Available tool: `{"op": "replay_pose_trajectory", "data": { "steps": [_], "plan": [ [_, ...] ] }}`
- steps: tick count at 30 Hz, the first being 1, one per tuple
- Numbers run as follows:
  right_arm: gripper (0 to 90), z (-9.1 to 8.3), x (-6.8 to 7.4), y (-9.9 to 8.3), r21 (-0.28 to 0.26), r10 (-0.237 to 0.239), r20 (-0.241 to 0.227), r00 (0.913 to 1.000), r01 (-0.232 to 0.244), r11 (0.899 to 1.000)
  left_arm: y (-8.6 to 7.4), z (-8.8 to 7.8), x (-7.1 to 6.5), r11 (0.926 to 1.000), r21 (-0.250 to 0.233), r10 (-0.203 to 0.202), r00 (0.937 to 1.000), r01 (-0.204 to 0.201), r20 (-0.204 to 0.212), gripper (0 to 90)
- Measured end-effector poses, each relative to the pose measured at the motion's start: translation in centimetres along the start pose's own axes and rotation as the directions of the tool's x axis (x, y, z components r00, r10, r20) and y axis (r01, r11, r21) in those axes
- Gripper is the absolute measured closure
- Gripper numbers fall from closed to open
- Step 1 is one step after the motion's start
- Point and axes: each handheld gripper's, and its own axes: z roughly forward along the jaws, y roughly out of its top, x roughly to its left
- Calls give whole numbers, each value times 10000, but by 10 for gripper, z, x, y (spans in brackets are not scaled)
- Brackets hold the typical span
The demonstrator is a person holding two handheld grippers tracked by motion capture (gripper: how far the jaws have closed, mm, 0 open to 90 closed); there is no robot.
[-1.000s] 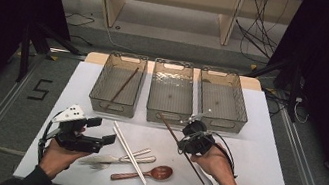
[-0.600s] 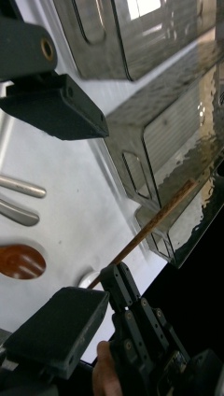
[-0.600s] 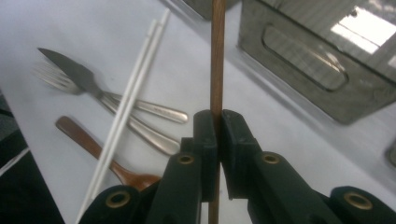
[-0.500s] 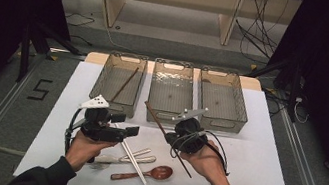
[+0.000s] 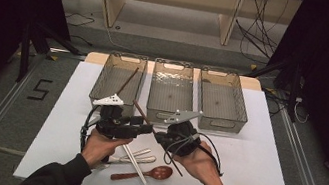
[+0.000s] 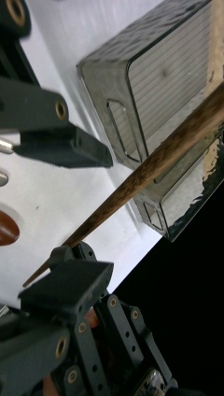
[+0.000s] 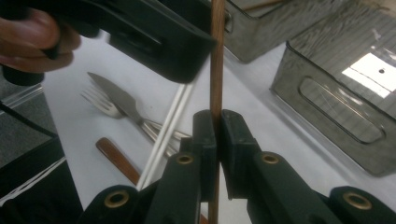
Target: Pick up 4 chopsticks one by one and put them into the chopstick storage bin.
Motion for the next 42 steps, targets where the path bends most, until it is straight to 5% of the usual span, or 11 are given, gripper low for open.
{"op": "replay_pose_trajectory", "data": {
  "steps": [18, 24, 29, 35, 38, 42],
  "plan": [
    [855, 0, 9, 3, -377, -214, -60, 9998, 211, 9991, 0, 3, 3, 9989, 8, -473, 9960, 473, 762, 708],
    [855, 1, 9, 2, -443, -209, -44, 9998, 207, 9988, 0, 2, 4, 9961, -20, -879, 9899, 886, 1112, 771],
    [852, 1, 10, 2, -592, -202, -86, 9998, 196, 9981, 2, 0, 6, 9900, -53, -1382, 9781, 1408, 1557, 828],
    [728, -5, 4, 0, -638, -22, -145, 9999, 13, 9980, 14, -14, 14, 9886, -433, -1374, 9819, 1441, 1300, 833],
    [631, -8, 0, -4, -512, 132, -154, 9998, -140, 9986, 24, -26, 22, 9915, -639, -1078, 9905, 1134, 856, 834],
    [526, -13, -9, -11, -414, 392, -59, 9992, -394, 9984, 37, -39, 38, 9888, -916, -1151, 9928, 1178, 338, 834]
  ]
}}
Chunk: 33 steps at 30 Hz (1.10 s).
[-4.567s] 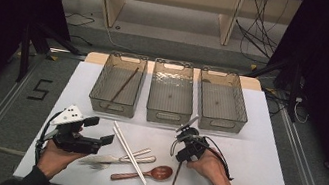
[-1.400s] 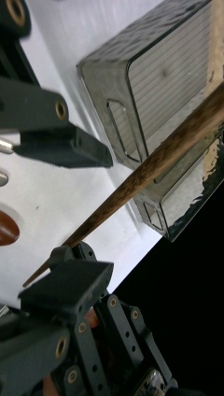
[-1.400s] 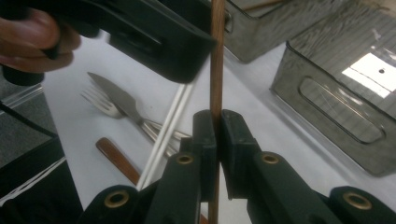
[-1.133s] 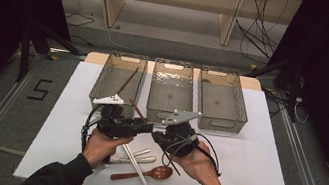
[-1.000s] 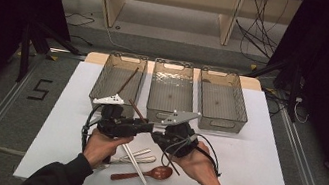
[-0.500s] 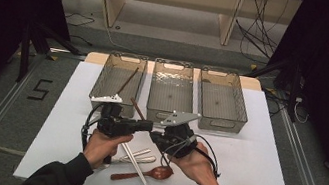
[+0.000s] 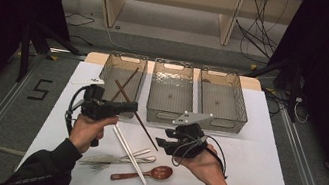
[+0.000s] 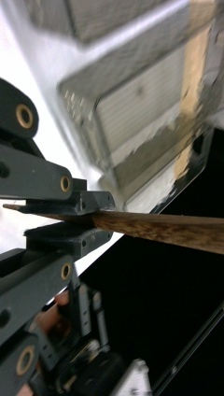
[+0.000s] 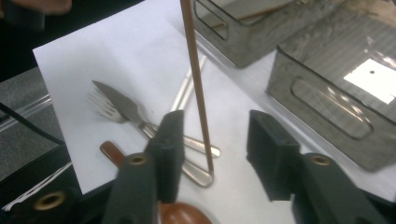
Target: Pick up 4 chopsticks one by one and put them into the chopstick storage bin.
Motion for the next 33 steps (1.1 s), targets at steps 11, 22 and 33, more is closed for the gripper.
{"op": "replay_pose_trajectory", "data": {
  "steps": [11, 22, 33],
  "plan": [
    [338, -15, -20, -23, 342, 783, 688, 9946, -808, 9961, 34, -24, 27, 9980, -566, -324, 9962, 278, -810, 833],
    [303, -22, -24, -32, 352, 1044, 796, 9913, -1075, 9936, 76, -36, 50, 9963, -825, -396, 9843, 256, -1720, 831],
    [293, -21, -25, -33, 410, 1025, 732, 9920, -1057, 9935, 96, -27, 71, 9982, -519, -417, 9619, 287, -2702, 830]
  ]
}}
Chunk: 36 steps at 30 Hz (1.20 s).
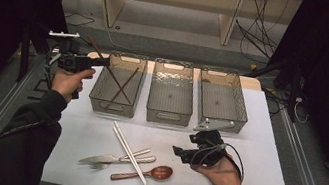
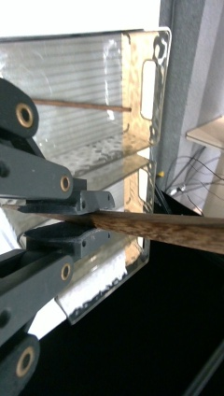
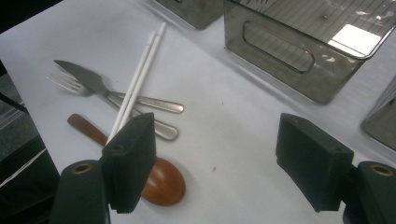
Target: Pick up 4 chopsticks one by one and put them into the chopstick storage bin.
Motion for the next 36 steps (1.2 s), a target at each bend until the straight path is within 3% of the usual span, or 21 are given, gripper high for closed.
{"op": "replay_pose_trajectory", "data": {
  "steps": [9, 16, 36],
  "plan": [
    [285, -2, -1, -2, -115, 21, 30, 10000, -20, 9999, 2, 21, 7, 9995, 295, 115, 9979, -96, -642, 829],
    [284, -3, -1, -2, -74, 7, -12, 10000, -7, 10000, 1, 37, 15, 9955, 949, 88, 9951, 6, -986, 827],
    [284, 1, 0, -2, 66, -57, -91, 9999, 58, 10000, -9, 58, 23, 9864, 1637, 66, 9931, 127, -1168, 823]
  ]
}}
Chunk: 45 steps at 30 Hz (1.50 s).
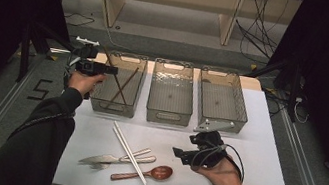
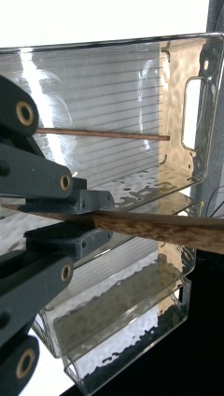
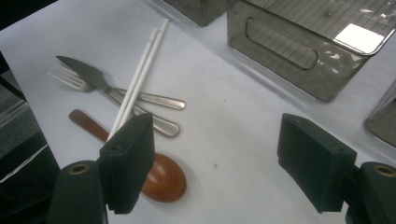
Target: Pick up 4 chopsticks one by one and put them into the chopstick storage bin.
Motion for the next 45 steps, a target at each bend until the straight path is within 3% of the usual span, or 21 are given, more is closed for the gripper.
{"op": "replay_pose_trajectory", "data": {
  "steps": [9, 16, 23, 27, 32, 37, 43, 45],
  "plan": [
    [285, 0, 0, 0, -1, -14, -34, 10000, 14, 10000, 2, 8, -2, 9999, 147, -60, 9998, 63, -202, 814],
    [285, 0, 0, 0, 9, -24, -56, 10000, 24, 10000, 0, 18, -4, 9996, 260, 110, 9988, -98, -478, 756],
    [285, 0, 0, 0, 20, -11, -73, 10000, 11, 10000, -2, 19, -4, 9997, 219, 78, 9969, -61, -780, 591],
    [285, 0, 0, 0, 18, -7, -69, 10000, 7, 10000, -3, 13, -7, 9999, 154, 6, 9988, 2, -500, 471],
    [285, 0, 1, 0, 28, -7, -41, 10000, 7, 10000, -9, 0, -17, 9984, 11, 572, 9984, -572, 24, 365],
    [285, 0, 1, 0, 49, 39, -4, 10000, -39, 10000, -24, -20, -26, 9933, -233, 1145, 9915, -1132, 617, 300],
    [284, 3, 3, 0, 148, 46, 64, 10000, -47, 9999, -51, -43, -36, 9818, -636, 1856, 9754, -1791, 1190, 269],
    [284, 4, 4, 0, 170, 66, 75, 9999, -67, 9998, -57, -44, -42, 9739, -248, 2271, 9678, -2257, 1082, 264]
  ]
}}
